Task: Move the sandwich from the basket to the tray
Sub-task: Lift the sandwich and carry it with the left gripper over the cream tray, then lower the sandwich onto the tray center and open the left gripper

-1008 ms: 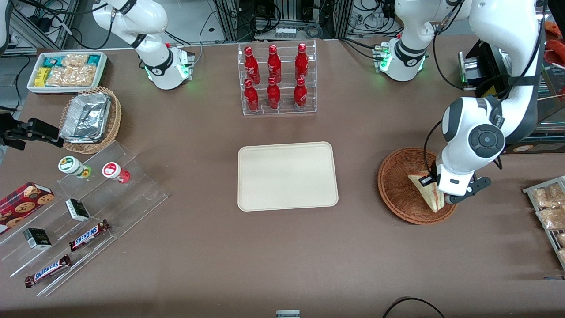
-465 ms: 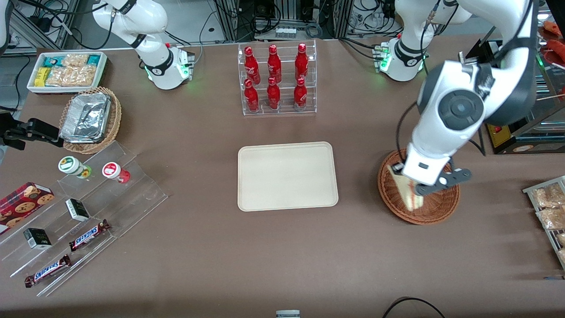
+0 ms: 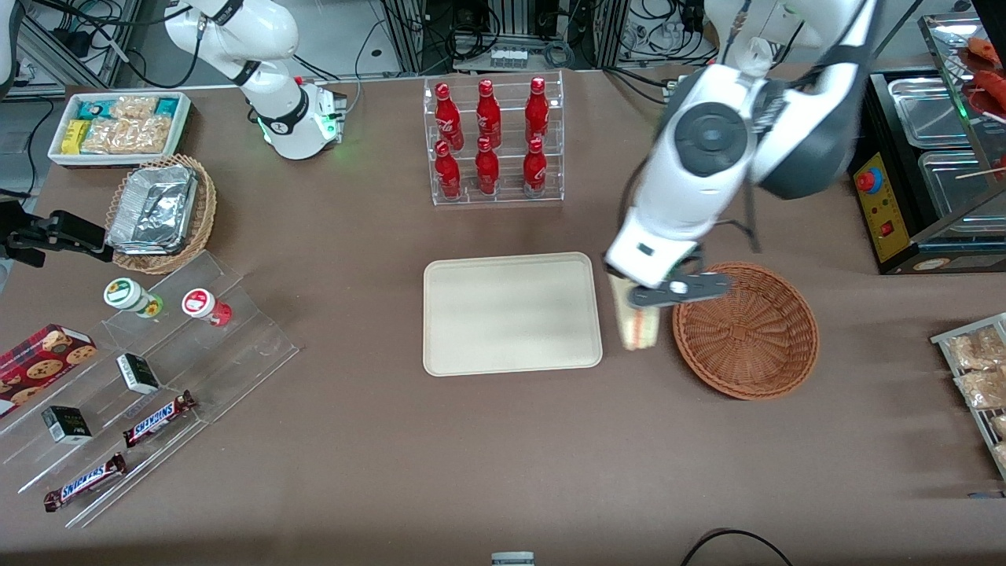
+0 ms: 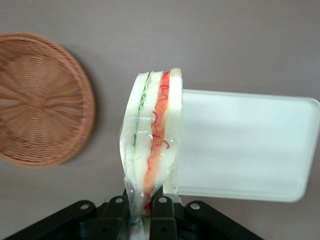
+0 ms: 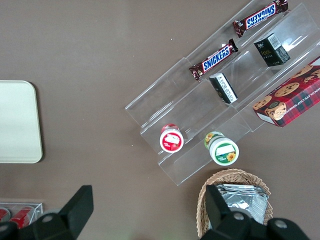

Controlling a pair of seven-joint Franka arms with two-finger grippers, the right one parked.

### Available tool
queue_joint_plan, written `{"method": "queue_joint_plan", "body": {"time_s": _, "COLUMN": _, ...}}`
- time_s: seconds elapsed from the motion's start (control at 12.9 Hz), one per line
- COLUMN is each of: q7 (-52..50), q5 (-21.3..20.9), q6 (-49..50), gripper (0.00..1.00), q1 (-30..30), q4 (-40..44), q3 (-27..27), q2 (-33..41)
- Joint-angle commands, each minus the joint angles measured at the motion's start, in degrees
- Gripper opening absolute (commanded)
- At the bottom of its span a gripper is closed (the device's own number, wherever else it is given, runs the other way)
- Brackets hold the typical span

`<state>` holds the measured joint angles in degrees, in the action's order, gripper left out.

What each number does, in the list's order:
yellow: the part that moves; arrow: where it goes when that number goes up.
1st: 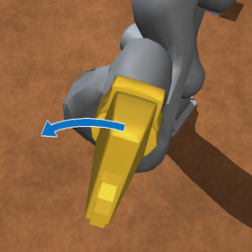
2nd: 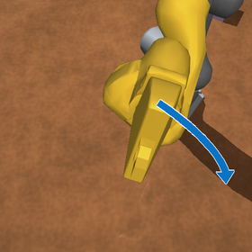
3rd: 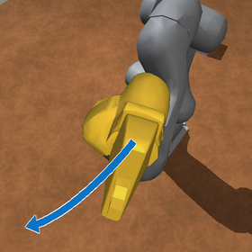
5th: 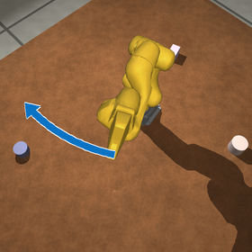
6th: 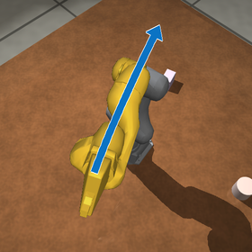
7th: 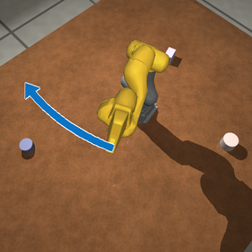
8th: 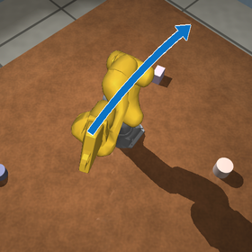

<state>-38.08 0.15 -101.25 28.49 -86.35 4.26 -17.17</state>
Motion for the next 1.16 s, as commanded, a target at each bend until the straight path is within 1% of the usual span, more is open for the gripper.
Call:
{"method": "queue_joint_plan", "body": {"time_s": 0.0, "q7": -0.23, "q5": 2.39, "q6": 1.05, "gripper": 0.0, "q1": 4.11, "q4": 7.24, "q3": -0.75, "q2": -6.37}}
{"method": "queue_joint_plan", "body": {"time_s": 0.16, "q7": -1.55, "q5": 2.57, "q6": -0.08, "gripper": 0.0, "q1": 7.18, "q4": 8.65, "q3": -0.66, "q2": -9.88}}
{"method": "queue_joint_plan", "body": {"time_s": 0.47, "q7": -4.01, "q5": 2.66, "q6": -5.97, "gripper": 0.0, "q1": 11.41, "q4": 8.31, "q3": -0.75, "q2": -15.16}}
{"method": "queue_joint_plan", "body": {"time_s": 0.85, "q7": -4.54, "q5": 2.66, "q6": -11.42, "gripper": 0.0, "q1": 12.38, "q4": 5.67, "q3": -0.75, "q2": -17.71}}
{"method": "queue_joint_plan", "body": {"time_s": 1.01, "q7": -8.65, "q5": 2.57, "q6": -14.22, "gripper": 0.0, "q1": 12.91, "q4": 5.67, "q3": -0.75, "q2": -19.56}}
{"method": "queue_joint_plan", "body": {"time_s": 1.09, "q7": -8.94, "q5": 2.57, "q6": -14.76, "gripper": 0.0, "q1": 13.0, "q4": 5.67, "q3": -0.66, "q2": -20.35}}
